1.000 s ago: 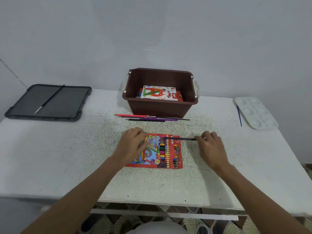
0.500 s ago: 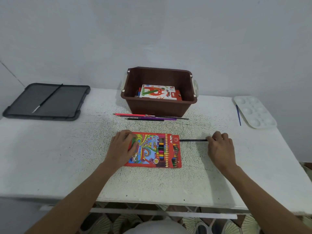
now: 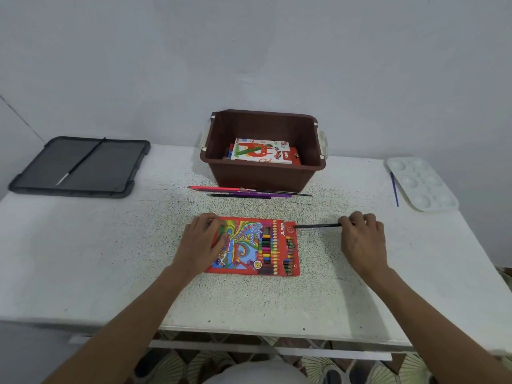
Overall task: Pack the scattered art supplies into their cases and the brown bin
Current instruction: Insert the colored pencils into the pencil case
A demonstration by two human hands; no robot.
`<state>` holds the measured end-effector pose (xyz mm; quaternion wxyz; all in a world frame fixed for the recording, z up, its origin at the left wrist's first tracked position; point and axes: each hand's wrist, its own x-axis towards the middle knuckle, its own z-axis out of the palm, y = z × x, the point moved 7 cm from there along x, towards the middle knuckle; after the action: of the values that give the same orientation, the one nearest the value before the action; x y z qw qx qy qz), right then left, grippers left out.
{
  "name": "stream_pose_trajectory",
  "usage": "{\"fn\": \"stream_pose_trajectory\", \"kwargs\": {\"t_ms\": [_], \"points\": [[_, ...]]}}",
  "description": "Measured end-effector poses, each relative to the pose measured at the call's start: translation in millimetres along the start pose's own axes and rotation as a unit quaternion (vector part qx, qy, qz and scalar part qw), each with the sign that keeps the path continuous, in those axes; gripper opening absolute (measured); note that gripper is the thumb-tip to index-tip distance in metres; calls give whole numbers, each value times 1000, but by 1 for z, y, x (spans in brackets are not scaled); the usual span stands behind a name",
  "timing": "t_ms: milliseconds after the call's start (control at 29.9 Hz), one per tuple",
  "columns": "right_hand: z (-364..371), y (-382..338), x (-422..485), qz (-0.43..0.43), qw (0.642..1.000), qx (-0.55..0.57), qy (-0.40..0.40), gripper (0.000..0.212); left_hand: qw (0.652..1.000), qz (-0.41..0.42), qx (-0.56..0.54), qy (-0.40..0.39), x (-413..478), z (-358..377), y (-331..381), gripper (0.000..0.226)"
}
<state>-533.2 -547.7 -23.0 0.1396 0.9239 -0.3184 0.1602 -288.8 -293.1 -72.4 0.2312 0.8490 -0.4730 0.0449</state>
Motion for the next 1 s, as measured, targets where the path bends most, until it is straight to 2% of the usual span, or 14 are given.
{"fn": "stream_pose_trajectory", "kwargs": {"t_ms": [200, 334, 401, 501, 601, 702, 802, 869, 936, 1002], "points": [[6, -24, -3, -20, 999, 10, -41, 25, 1000, 0, -3, -2, 0, 0, 0, 41], [9, -56, -9, -55, 995, 53, -71, 31, 1000, -2, -2, -4, 1, 1, -1, 36], [11, -74, -12, -80, 989, 95, -85, 39, 1000, -4, -4, -4, 1, 1, -1, 34], [18, -95, -16, -97, 973, 167, -129, 67, 1000, -3, -8, -1, 0, 1, -1, 32], [19, -107, -19, -89, 961, 219, -146, 81, 1000, 1, -5, -2, 1, 0, 0, 40], [18, -109, -21, -76, 954, 258, -133, 74, 1000, 0, -9, -3, 1, 0, 0, 41], [14, -105, -21, -61, 949, 293, -97, 44, 1000, -4, -14, -1, 1, -1, 0, 37], [9, -102, -21, -56, 952, 291, -76, 31, 1000, -7, -16, -3, 1, -1, 0, 36], [8, -100, -21, -64, 958, 270, -71, 31, 1000, -5, -17, -1, 1, -2, 0, 34], [9, -101, -23, -78, 961, 253, -84, 40, 1000, 0, -20, 2, 1, -3, 1, 29]]}}
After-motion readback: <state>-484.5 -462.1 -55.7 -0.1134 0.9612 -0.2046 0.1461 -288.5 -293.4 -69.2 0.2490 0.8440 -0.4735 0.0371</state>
